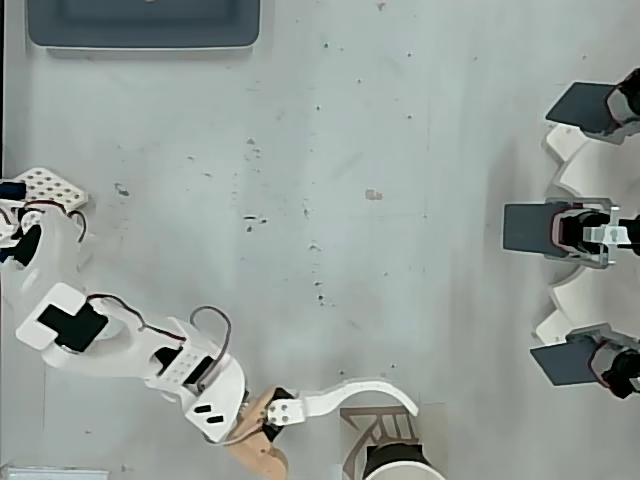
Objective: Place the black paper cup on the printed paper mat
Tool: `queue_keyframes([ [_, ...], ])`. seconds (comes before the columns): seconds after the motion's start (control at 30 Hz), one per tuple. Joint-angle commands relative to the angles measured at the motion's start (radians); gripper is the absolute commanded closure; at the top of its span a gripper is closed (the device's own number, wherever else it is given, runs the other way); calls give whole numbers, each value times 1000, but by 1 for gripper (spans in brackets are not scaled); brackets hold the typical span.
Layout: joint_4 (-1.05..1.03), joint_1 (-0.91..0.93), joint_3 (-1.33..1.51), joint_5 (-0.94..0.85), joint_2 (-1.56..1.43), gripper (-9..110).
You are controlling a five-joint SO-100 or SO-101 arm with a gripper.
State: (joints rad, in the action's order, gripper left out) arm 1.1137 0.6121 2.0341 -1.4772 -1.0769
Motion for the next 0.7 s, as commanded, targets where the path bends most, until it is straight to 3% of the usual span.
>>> queue_keyframes([
  [0.0,57,9,98,12,-167,54],
  [0.67,161,-204,696,34,-747,63],
])
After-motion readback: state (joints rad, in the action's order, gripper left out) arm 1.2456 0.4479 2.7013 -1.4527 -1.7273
